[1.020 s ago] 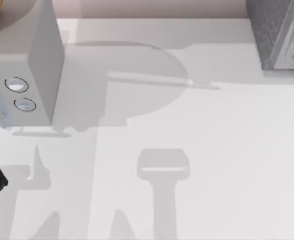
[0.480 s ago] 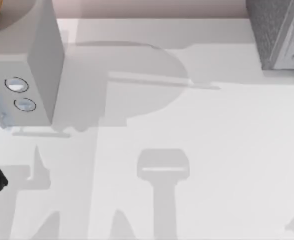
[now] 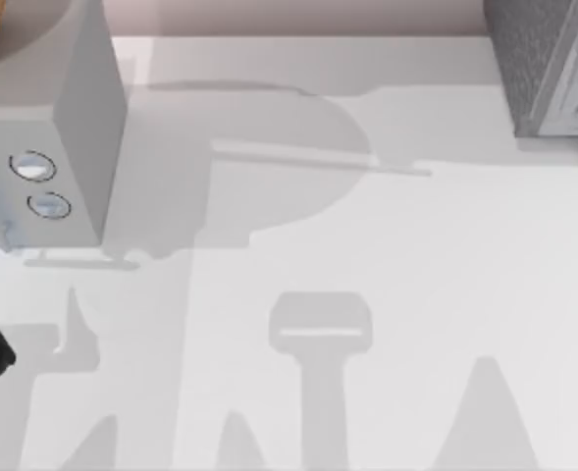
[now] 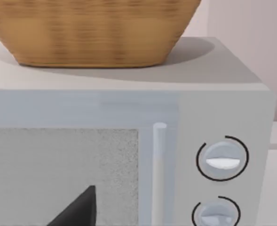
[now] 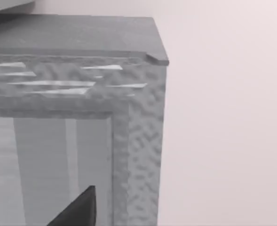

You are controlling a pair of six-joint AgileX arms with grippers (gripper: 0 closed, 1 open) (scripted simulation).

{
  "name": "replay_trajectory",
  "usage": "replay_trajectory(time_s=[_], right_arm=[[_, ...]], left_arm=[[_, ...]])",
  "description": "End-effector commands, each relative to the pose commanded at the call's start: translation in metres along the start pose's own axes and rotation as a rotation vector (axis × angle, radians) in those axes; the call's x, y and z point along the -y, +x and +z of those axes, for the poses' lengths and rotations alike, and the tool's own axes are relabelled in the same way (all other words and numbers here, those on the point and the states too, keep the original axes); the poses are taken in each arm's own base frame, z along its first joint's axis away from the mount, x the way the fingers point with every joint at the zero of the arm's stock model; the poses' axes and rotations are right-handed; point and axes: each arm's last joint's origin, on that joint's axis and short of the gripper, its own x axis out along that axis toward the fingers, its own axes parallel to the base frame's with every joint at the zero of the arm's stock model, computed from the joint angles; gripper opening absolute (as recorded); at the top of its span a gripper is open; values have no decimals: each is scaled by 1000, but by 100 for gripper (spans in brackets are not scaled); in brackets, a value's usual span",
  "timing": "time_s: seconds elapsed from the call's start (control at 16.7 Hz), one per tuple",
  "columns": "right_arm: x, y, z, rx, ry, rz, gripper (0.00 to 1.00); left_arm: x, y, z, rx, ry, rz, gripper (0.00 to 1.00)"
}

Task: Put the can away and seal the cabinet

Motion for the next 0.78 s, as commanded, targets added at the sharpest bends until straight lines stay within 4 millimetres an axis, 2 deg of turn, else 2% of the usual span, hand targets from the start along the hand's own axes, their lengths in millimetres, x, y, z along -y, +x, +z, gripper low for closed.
replay_trajectory(time_s=[0.24,0.42,0.54,0.78], right_arm=[[-23,-12,52,-17,28,3,100],[-45,-21,83,-20,34,14,100],[-54,-24,93,-19,35,21,100],[-56,-25,95,-19,36,23,100]], left_arm=[[0,0,0,0,0,0,100],[0,0,0,0,0,0,100],[0,0,0,0,0,0,100],[0,0,0,0,0,0,100]])
